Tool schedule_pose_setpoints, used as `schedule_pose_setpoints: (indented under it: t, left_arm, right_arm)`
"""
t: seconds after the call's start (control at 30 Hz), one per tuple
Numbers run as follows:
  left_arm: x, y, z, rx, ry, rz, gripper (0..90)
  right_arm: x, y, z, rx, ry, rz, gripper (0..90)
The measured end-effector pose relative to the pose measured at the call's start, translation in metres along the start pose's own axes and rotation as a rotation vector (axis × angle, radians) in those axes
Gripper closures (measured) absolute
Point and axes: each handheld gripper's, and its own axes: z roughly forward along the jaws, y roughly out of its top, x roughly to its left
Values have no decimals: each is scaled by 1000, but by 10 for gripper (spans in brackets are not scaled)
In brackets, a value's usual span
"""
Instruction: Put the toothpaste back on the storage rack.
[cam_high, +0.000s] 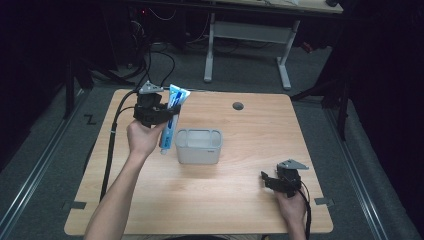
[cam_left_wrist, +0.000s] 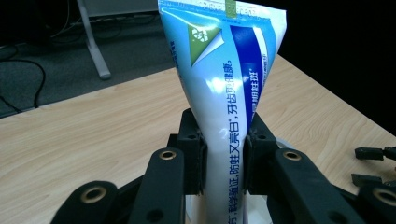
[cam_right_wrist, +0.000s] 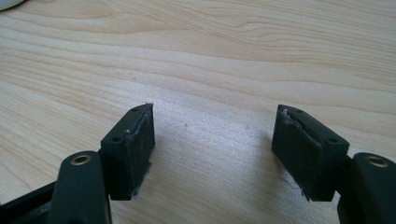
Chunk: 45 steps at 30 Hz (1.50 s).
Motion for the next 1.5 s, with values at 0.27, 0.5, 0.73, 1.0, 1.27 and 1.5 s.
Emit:
schedule_pose_setpoints:
  t: [0.27, 0.5, 0.73, 1.0, 1.27, 1.5]
  left_arm:
    - [-6, 10, 7, -23, -21, -1, 736]
    - [-6, 12, 19, -35, -57, -19, 736]
    - [-9, 16, 25, -40, -71, -29, 737]
    - [-20, 24, 40, -34, -91, -14, 736]
    - [-29, 33, 56, -36, -111, -3, 734]
    - [-34, 36, 69, -12, -111, -10, 730]
  right_arm:
    - [0, 0, 0, 0, 0, 1, 300]
    - [0, 0, 0, 1, 0, 4, 300]
    - [0, 0, 0, 2, 0, 5, 300]
    - [0, 0, 0, 2, 0, 4, 299]
    - [0, 0, 0, 1, 0, 3, 300]
    - [0, 0, 0, 2, 0, 3, 299]
